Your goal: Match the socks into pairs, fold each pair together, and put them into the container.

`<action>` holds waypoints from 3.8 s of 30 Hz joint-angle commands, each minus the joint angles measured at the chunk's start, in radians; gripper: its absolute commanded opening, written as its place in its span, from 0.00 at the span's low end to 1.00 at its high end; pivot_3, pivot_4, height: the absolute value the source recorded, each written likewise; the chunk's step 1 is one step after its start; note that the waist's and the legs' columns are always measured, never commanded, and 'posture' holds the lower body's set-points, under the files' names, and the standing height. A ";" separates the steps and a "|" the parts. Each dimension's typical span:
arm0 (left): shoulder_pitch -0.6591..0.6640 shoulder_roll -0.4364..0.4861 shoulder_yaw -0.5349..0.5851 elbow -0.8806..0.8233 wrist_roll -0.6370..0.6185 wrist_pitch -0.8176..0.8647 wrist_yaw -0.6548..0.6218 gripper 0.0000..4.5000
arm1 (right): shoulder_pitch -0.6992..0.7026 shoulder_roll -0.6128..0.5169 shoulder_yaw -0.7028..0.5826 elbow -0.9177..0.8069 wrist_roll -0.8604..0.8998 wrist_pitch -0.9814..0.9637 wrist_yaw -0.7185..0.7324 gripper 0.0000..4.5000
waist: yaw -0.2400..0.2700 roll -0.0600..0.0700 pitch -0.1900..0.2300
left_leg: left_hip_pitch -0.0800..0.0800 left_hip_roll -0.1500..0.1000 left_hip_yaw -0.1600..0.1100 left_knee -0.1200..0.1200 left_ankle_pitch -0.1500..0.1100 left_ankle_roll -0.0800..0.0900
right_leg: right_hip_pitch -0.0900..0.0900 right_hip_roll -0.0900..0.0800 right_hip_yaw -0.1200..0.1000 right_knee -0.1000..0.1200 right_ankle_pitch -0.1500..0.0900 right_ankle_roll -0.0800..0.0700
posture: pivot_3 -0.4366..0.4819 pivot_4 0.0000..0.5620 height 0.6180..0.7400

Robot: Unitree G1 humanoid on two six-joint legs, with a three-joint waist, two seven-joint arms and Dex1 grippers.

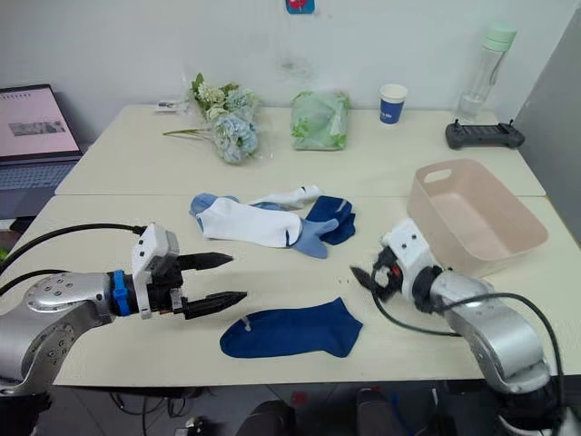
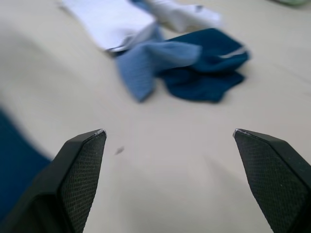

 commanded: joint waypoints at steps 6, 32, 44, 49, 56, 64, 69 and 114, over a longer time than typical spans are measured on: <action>0.002 -0.040 0.007 -0.114 -0.074 0.004 0.042 0.99 | -0.192 0.180 0.080 0.374 -0.163 -0.198 -0.080 1.00 | -0.005 0.000 0.000 | 0.002 0.001 0.001 0.000 0.000 0.000 | 0.000 0.000 0.001 0.001 0.000 0.000 | 0.48 0.27 1.00; 0.070 -0.047 -0.055 -0.155 -0.029 -0.033 0.079 1.00 | -0.373 0.315 0.006 0.689 -0.248 -0.324 -0.057 0.01 | -0.001 0.001 0.000 | 0.001 0.000 0.001 0.000 0.000 0.000 | -0.001 0.000 0.001 0.001 0.000 0.000 | 0.48 0.27 1.00; 0.019 -0.064 -0.032 -0.083 -0.042 -0.018 0.112 1.00 | -0.429 0.116 -0.135 0.245 -0.043 -0.046 0.125 0.01 | -0.002 0.002 0.001 | 0.000 0.000 0.001 0.000 0.000 0.000 | -0.001 0.000 0.001 0.001 0.000 0.000 | 0.48 0.27 1.00; 0.025 -0.050 -0.006 -0.053 -0.052 -0.014 0.096 1.00 | -0.465 0.056 -0.119 0.116 0.107 0.076 0.237 0.01 | -0.002 0.002 0.001 | 0.000 0.001 0.000 0.000 0.000 0.000 | -0.001 0.000 0.000 0.001 0.000 0.000 | 0.48 0.27 1.00; 0.032 -0.019 0.048 -0.030 -0.103 0.032 0.069 1.00 | -0.546 0.172 0.007 0.117 0.134 0.053 0.221 0.01 | -0.003 0.002 0.001 | 0.000 0.001 0.000 0.000 0.000 0.000 | -0.001 0.000 0.000 0.001 0.000 0.000 | 0.48 0.27 1.00; 0.202 0.104 0.186 0.056 -0.071 0.031 -0.045 1.00 | -0.631 0.312 0.053 0.143 0.184 0.034 0.230 0.01 | -0.005 0.003 0.002 | 0.000 0.001 -0.001 -0.003 0.000 0.000 | -0.002 0.000 -0.001 -0.001 0.000 -0.001 | 0.48 0.27 1.00; 0.279 0.104 0.220 0.050 -0.058 0.027 -0.054 1.00 | -0.478 0.188 0.117 0.078 0.173 0.064 0.266 0.01 | 0.008 0.000 0.000 | 0.000 0.000 -0.002 -0.004 0.000 0.000 | 0.000 -0.003 -0.002 -0.007 0.000 0.000 | 0.48 0.27 1.00; -0.169 -0.297 -0.146 0.294 0.155 0.153 0.280 0.01 | -0.089 -0.038 0.130 0.119 -0.063 -0.046 0.234 0.00 | 0.009 0.002 -0.001 | -0.004 -0.002 -0.001 0.001 0.000 0.000 | 0.000 -0.003 -0.001 -0.007 0.003 0.003 | 0.48 0.27 1.00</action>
